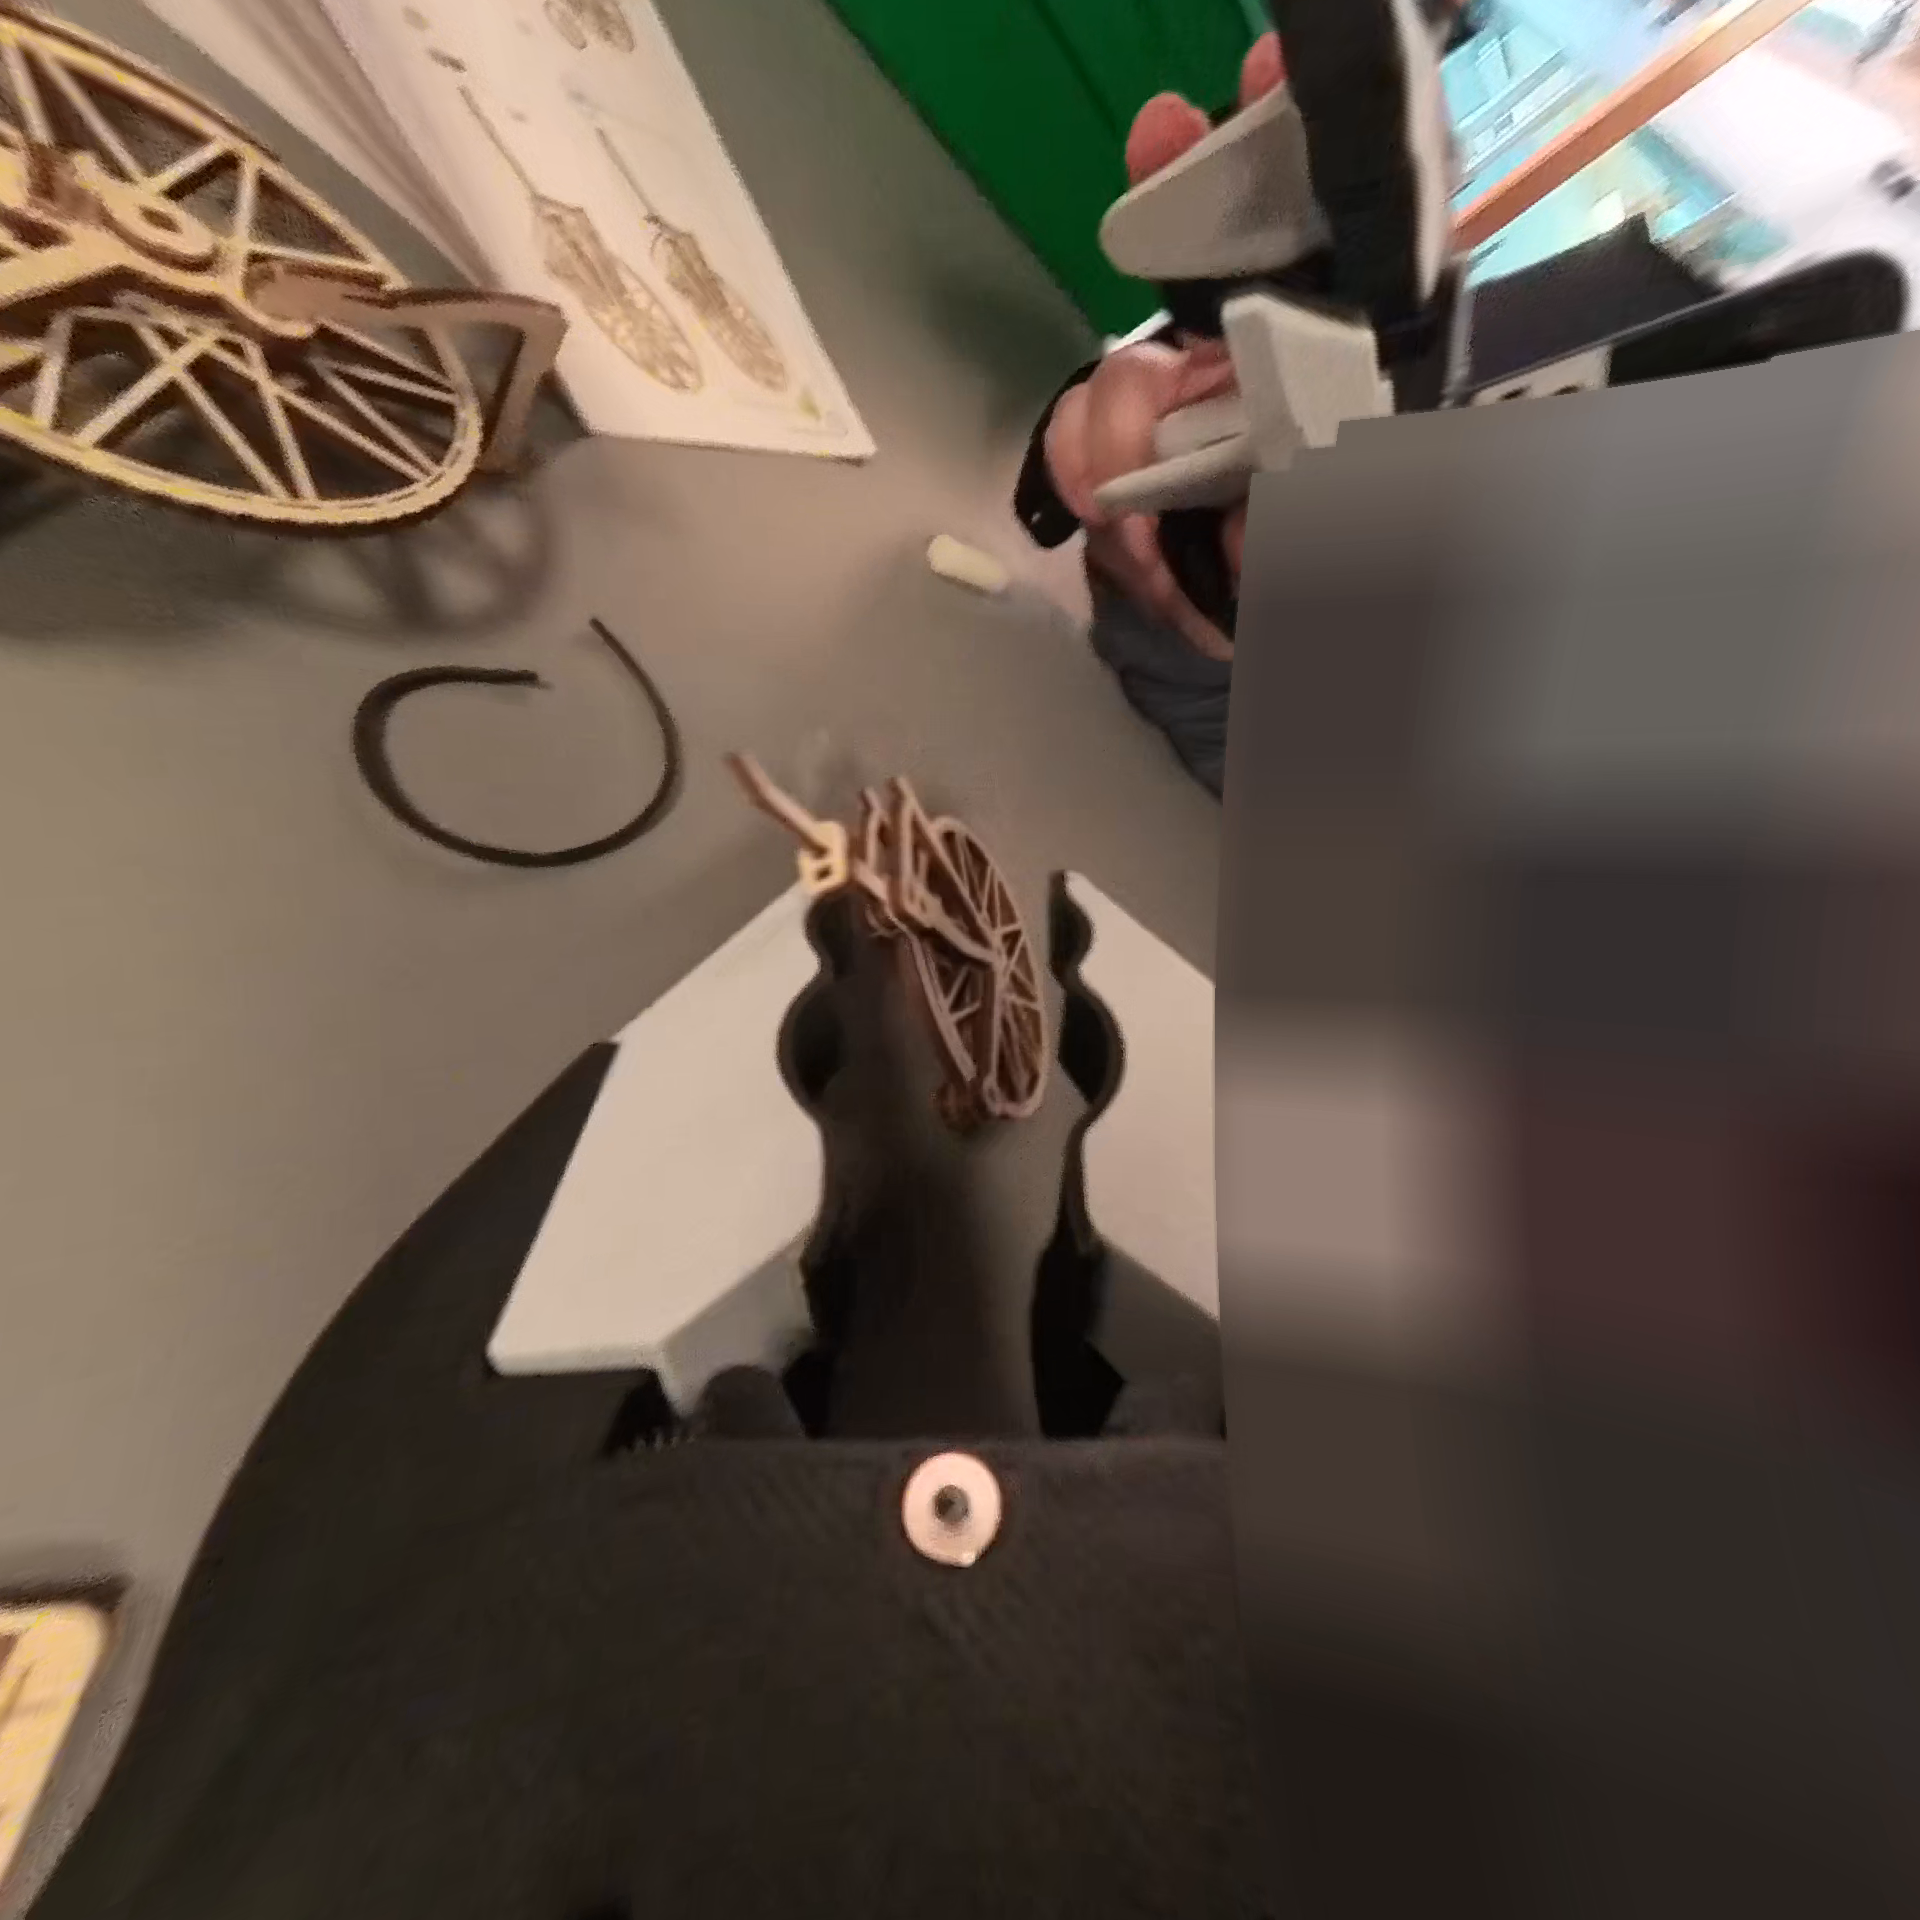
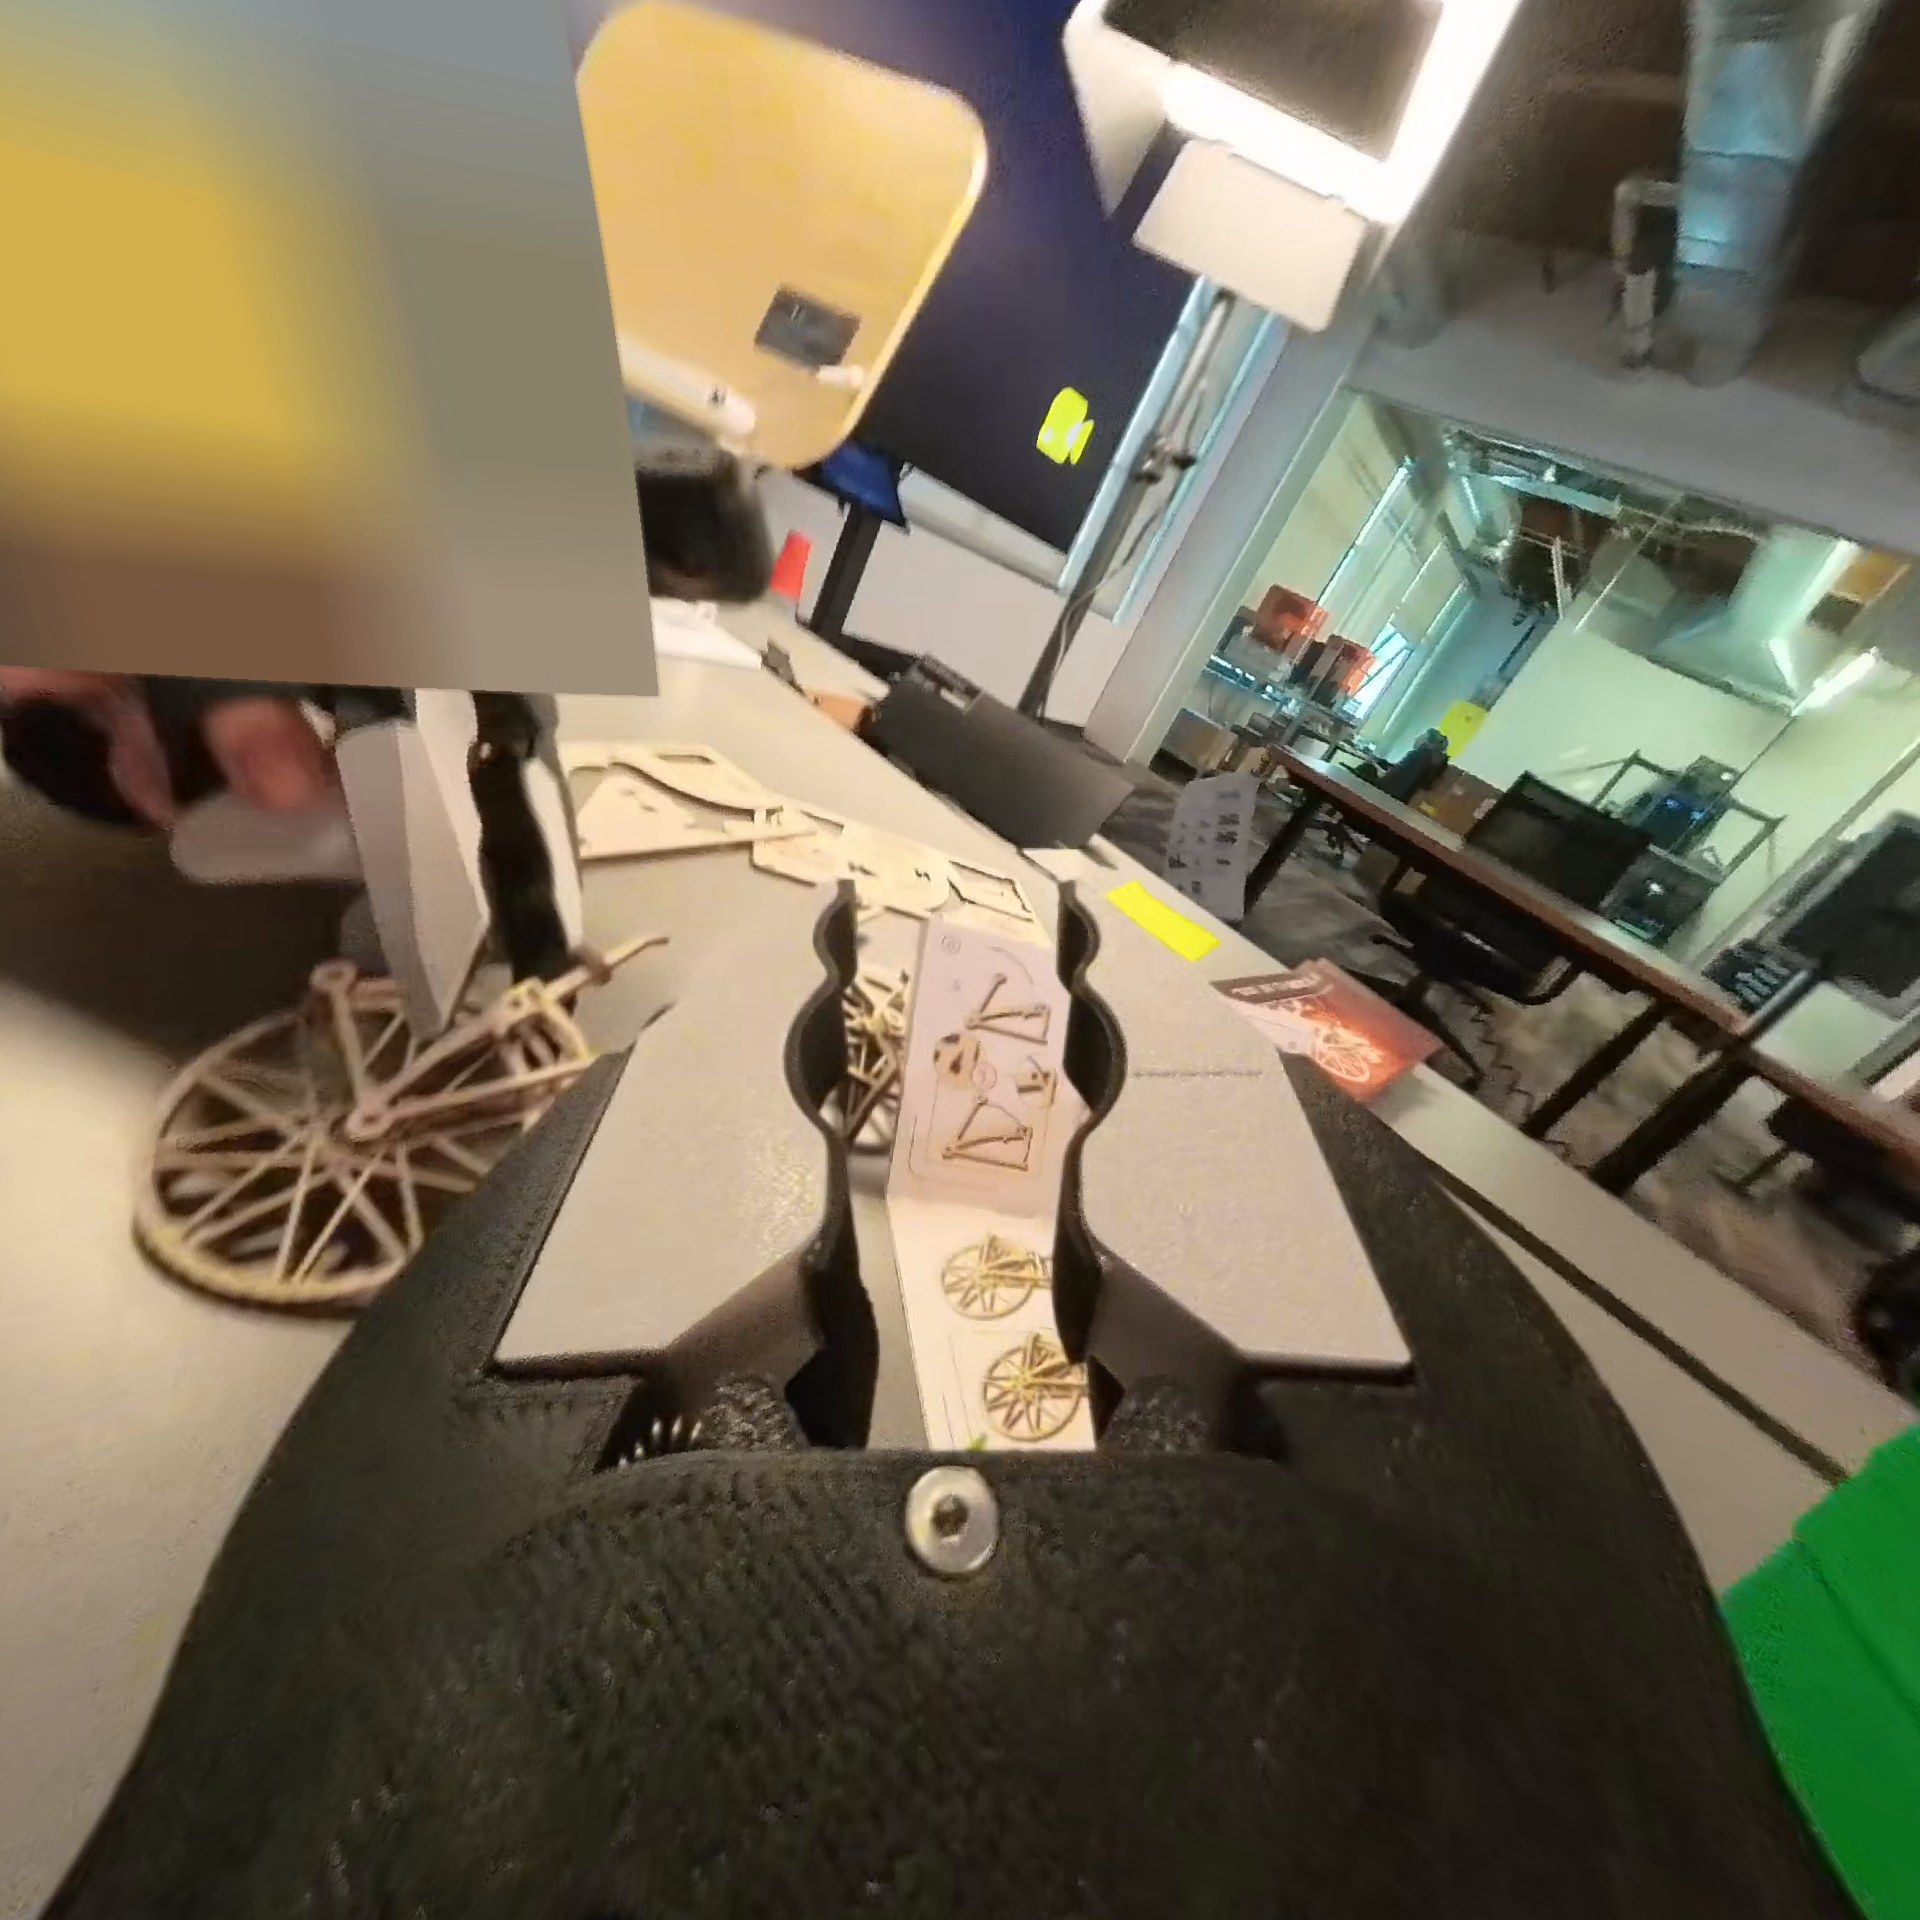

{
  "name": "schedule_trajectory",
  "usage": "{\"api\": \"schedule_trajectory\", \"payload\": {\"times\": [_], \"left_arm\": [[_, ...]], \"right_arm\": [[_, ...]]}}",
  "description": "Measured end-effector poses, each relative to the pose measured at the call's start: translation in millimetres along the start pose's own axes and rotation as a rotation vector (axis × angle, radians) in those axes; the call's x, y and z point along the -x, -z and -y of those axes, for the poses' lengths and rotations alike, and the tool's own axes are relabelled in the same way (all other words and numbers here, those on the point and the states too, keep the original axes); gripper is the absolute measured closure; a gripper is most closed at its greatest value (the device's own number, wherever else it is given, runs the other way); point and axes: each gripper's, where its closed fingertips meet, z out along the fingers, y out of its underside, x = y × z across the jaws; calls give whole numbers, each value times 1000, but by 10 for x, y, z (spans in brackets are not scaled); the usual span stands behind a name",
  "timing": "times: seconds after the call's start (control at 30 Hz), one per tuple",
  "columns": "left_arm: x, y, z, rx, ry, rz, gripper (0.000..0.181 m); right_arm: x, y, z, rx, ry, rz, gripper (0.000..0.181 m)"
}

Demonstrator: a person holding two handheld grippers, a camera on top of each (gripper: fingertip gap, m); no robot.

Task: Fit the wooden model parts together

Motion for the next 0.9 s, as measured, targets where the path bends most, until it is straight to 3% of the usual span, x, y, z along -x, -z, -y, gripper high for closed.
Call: {"api": "schedule_trajectory", "payload": {"times": [0.03, 0.17, 0.23, 0.4, 0.67, 0.9], "left_arm": [[34, 22, -10, 9, -20, 34, 135], [134, 221, 0, 15, -169, 167, 110], [86, 345, 33, -22, -239, 156, 115], [54, 619, 298, -298, -354, 171, 130], [399, 384, 80, -31, -509, 402, 155], [554, 271, 69, 61, -507, 461, 165]], "right_arm": [[37, -14, -31, 21, 35, 6, 145], [50, -38, -68, 35, 86, -35, 149], [61, -55, -48, 11, 77, -37, 150], [117, -95, 8, -52, 41, 19, 153], [282, -224, 75, -125, 11, 153, 157], [282, -259, 64, -126, -5, 166, 160]]}}
